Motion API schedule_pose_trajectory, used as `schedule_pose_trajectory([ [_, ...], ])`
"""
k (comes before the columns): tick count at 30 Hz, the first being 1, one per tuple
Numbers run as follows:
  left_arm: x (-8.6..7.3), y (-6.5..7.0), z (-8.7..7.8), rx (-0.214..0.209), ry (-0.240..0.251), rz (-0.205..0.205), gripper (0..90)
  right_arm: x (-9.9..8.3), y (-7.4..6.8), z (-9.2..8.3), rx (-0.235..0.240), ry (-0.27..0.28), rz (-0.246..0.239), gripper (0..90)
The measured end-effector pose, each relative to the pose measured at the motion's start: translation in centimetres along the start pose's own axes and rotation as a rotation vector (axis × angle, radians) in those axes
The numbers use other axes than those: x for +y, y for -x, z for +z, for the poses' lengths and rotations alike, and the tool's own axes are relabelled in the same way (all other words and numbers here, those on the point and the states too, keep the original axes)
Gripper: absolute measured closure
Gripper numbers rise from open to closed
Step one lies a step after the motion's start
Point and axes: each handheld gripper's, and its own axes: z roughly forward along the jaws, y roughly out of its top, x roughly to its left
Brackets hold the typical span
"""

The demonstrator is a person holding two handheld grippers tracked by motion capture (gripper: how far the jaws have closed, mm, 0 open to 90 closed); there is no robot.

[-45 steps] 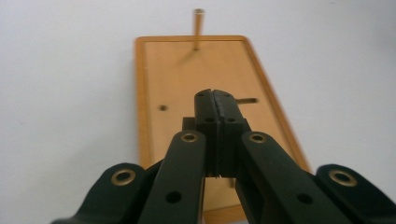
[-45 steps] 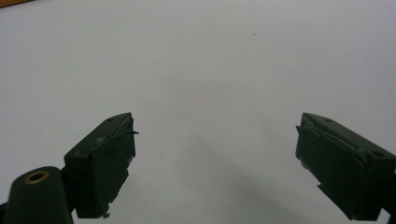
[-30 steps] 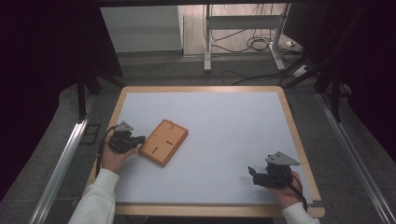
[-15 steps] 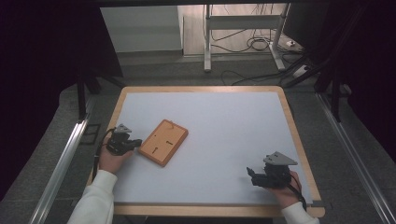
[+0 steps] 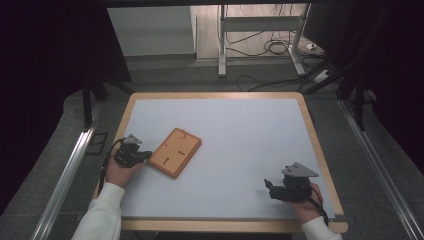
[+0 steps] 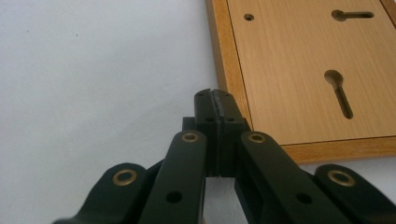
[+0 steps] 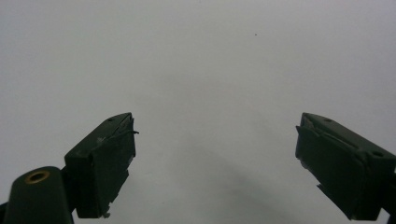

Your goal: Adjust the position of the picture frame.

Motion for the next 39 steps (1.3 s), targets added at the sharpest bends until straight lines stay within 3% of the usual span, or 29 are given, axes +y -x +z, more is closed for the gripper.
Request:
schedule_pose_trajectory([
  [17, -0.1, 1.4, 0.0, -0.048, -0.020, 0.042, 90.0, 0.0, 0.0, 0.1, -0.003, -0.004, 0.002, 12.3],
  [26, 0.1, 3.5, 0.3, -0.087, -0.029, 0.078, 90.0, 0.0, 0.0, 0.2, -0.001, -0.005, -0.003, 12.3],
  [39, 1.0, 7.4, 1.5, -0.132, -0.049, 0.181, 90.0, 0.0, 0.0, 0.3, -0.002, -0.009, -0.003, 12.3],
])
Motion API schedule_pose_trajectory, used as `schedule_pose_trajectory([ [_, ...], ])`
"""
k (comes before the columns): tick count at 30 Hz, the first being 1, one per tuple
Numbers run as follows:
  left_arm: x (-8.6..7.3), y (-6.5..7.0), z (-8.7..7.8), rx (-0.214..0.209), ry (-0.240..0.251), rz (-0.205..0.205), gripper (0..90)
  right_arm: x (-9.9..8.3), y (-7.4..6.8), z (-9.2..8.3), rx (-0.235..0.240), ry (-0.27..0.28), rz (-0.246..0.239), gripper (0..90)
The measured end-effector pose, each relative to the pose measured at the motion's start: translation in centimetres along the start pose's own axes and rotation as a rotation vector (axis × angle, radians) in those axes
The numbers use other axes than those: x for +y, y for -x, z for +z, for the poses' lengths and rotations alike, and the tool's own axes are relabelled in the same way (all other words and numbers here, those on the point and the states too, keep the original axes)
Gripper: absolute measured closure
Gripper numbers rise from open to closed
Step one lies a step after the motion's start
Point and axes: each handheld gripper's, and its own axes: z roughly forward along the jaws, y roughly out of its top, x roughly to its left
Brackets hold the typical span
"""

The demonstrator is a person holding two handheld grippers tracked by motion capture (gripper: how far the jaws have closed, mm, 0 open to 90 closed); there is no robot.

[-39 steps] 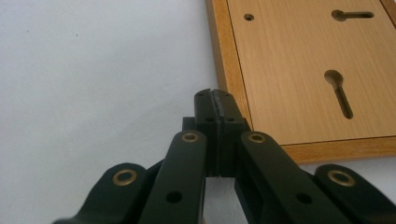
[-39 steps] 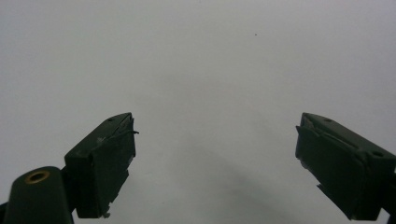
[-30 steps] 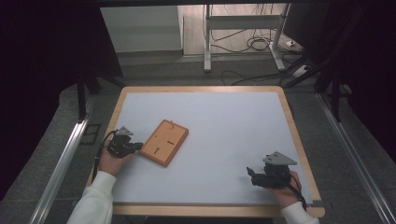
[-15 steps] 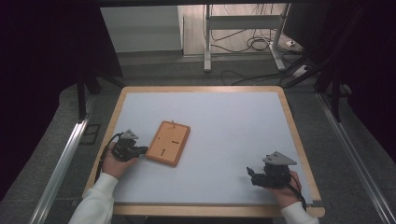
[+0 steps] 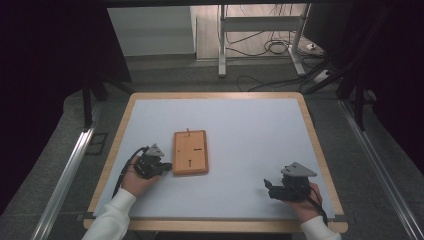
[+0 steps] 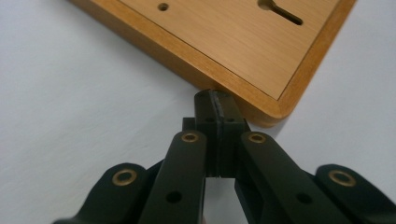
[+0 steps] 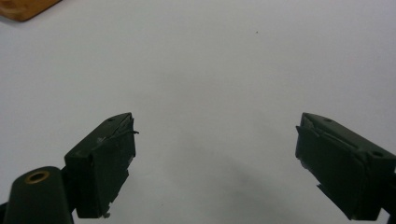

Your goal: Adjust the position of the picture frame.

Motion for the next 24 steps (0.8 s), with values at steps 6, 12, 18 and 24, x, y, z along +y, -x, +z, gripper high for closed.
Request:
schedule_pose_trajectory([
  [6, 0.6, 0.8, 0.5, -0.010, 0.004, 0.007, 90.0, 0.0, 0.0, 0.0, 0.000, -0.005, 0.000, 12.3],
  [12, 1.0, 1.4, 1.0, -0.022, 0.008, 0.023, 90.0, 0.0, -0.1, 0.2, 0.003, -0.007, -0.006, 12.3],
  [18, 1.0, 1.0, 0.7, -0.047, 0.031, 0.018, 89.9, -0.1, 0.0, 0.1, 0.000, -0.008, -0.003, 12.3],
  [24, 1.1, 0.2, -0.1, -0.015, 0.083, -0.003, 84.6, -0.2, 0.2, -0.1, -0.004, -0.005, 0.000, 12.3],
])
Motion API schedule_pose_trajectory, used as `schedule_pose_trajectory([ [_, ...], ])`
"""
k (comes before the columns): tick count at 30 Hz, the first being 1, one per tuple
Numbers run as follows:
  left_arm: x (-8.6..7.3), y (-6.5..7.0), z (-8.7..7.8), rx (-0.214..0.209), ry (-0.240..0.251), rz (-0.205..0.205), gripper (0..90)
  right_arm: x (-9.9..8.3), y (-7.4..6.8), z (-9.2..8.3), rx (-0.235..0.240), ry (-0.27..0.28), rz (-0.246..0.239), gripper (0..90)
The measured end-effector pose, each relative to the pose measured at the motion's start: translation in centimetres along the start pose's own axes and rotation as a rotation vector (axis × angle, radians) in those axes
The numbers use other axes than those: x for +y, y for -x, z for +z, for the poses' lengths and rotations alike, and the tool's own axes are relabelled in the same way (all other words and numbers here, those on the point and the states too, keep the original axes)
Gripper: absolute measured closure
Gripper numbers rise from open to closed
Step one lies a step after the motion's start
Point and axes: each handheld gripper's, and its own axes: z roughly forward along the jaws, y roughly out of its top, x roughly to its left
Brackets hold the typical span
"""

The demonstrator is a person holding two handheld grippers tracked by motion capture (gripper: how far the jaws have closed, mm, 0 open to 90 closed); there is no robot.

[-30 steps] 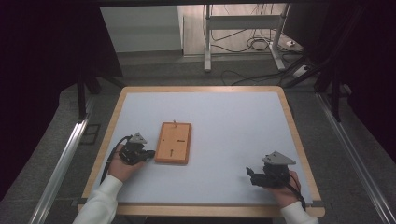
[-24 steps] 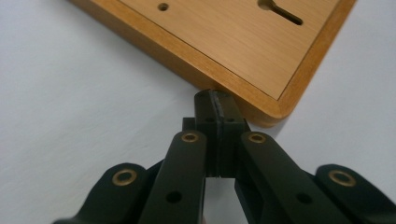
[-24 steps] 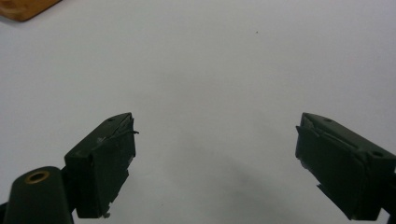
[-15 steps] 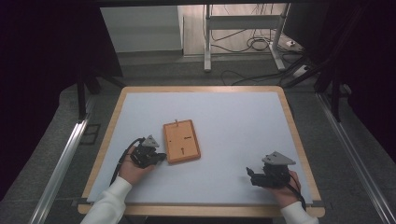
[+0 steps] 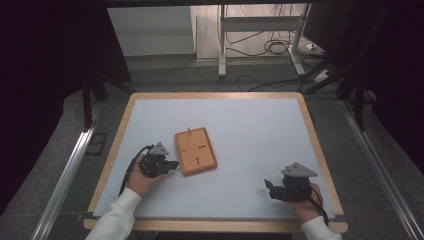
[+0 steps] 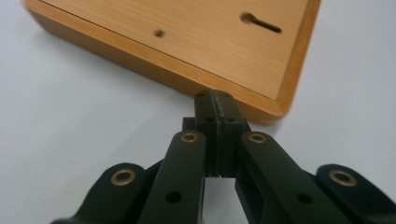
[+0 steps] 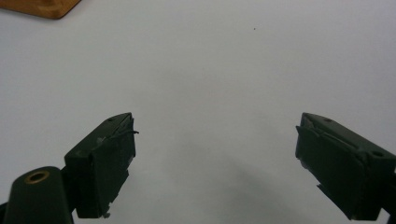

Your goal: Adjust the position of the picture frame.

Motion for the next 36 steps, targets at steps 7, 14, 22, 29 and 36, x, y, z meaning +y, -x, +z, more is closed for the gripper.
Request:
schedule_pose_trajectory([
  [7, 1.2, -1.2, 0.3, 0.057, 0.071, -0.052, 45.7, 0.1, 0.0, -0.1, 0.002, 0.005, 0.001, 12.3],
  [14, 3.8, -2.4, 1.6, 0.057, 0.084, -0.045, 38.2, 0.1, -0.1, -0.1, 0.005, 0.007, -0.002, 12.3],
  [22, 6.7, -4.3, 3.7, 0.065, 0.085, -0.029, 35.1, 0.0, -0.1, -0.1, 0.005, 0.005, -0.003, 12.3],
  [29, 7.9, -5.5, 5.1, 0.039, 0.084, -0.006, 43.6, -0.1, -0.1, 0.0, 0.002, 0.000, 0.001, 12.3],
  [36, 8.4, -6.1, 6.5, 0.021, 0.089, 0.021, 63.3, -0.1, -0.2, 0.0, 0.004, -0.002, 0.001, 12.2],
])
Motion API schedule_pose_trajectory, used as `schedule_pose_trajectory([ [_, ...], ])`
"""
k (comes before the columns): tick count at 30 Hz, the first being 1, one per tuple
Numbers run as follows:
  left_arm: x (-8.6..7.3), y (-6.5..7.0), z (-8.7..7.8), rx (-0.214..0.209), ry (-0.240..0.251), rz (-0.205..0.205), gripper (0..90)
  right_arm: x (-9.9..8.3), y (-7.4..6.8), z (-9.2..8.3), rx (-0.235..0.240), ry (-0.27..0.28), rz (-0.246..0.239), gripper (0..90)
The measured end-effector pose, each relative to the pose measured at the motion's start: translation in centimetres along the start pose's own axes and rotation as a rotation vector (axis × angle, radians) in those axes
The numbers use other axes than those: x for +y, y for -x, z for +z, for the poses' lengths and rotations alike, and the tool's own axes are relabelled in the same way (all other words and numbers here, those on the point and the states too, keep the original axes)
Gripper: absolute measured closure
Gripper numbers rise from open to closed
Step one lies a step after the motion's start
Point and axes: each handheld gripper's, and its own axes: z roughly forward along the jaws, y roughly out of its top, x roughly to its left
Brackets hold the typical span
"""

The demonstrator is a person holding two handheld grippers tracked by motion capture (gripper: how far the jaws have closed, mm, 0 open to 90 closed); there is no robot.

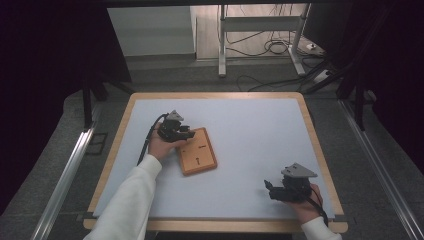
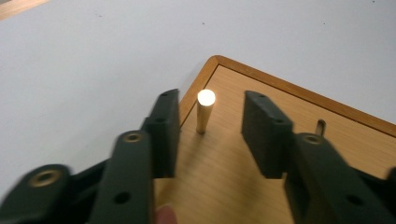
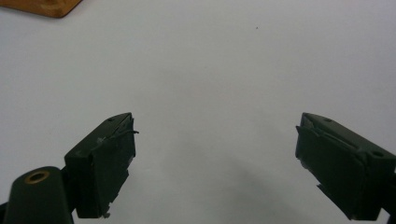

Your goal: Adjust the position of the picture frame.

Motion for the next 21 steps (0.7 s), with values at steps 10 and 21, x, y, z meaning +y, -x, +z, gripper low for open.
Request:
schedule_pose_trajectory([
  [10, -0.1, -0.3, 0.3, 0.000, 0.010, -0.012, 84.2, -0.1, 0.2, 0.1, 0.001, -0.001, 0.002, 12.3],
  [21, 0.8, 0.7, -1.2, -0.012, -0.030, -0.022, 84.1, -0.1, 0.4, 0.2, 0.000, -0.002, 0.011, 12.2],
])
